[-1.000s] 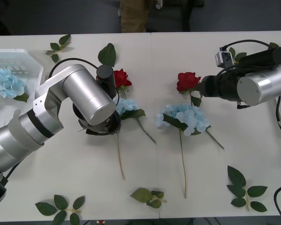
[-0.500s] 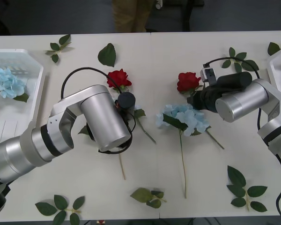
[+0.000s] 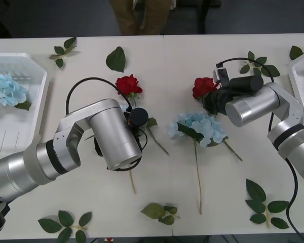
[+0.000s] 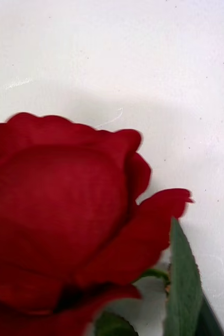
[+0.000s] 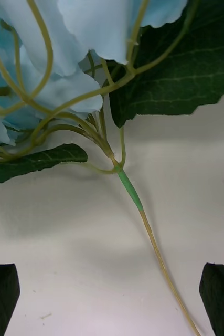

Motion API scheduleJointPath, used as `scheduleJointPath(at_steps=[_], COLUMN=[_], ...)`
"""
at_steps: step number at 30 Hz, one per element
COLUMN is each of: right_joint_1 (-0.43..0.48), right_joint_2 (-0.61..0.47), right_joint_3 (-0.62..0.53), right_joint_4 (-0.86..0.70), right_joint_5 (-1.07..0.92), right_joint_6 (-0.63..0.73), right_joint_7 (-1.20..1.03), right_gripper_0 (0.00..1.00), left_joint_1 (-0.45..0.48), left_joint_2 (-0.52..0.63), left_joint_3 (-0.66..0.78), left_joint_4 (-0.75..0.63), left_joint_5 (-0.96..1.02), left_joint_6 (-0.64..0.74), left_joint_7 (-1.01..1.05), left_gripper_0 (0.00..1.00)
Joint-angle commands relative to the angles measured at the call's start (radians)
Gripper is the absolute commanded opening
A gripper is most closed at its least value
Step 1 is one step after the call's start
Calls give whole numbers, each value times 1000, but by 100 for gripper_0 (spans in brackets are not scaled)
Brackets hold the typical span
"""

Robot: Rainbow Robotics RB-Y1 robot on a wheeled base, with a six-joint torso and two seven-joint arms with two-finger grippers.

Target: Place the red flowers into the right box and the blue flowers into the left box. If a person shows an open palm, hand one flower to the person first, then continue sorting.

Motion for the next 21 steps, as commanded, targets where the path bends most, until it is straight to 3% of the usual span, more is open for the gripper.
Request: scheduleJointPath(at_steps=[1,10,17,18,19,21], right_joint_1=[-27,-25,-25,-25,-25,-25], right_joint_2=[31,7,-108,-122,-145,-173], right_joint_3=[19,-7,-115,-136,-173,-227], right_joint_4=[4,-36,-236,-259,-300,-348], right_joint_5=[-1,-41,-205,-231,-273,-300], right_joint_6=[-9,-1,159,182,231,307], right_joint_7=[41,42,61,64,68,71], right_gripper_0=[0,0,0,0,0,0], left_joint_1=[14,14,14,14,14,14], left_joint_2=[-33,-81,-76,-74,-73,-71], left_joint_3=[-24,-24,-24,-24,-24,-24], left_joint_4=[59,247,276,276,276,276], left_joint_5=[-34,-74,-92,-95,-95,-95], left_joint_6=[-62,-286,-309,-311,-309,-309], left_joint_7=[39,34,21,18,11,5], left_gripper_0=[100,100,100,68,0,0])
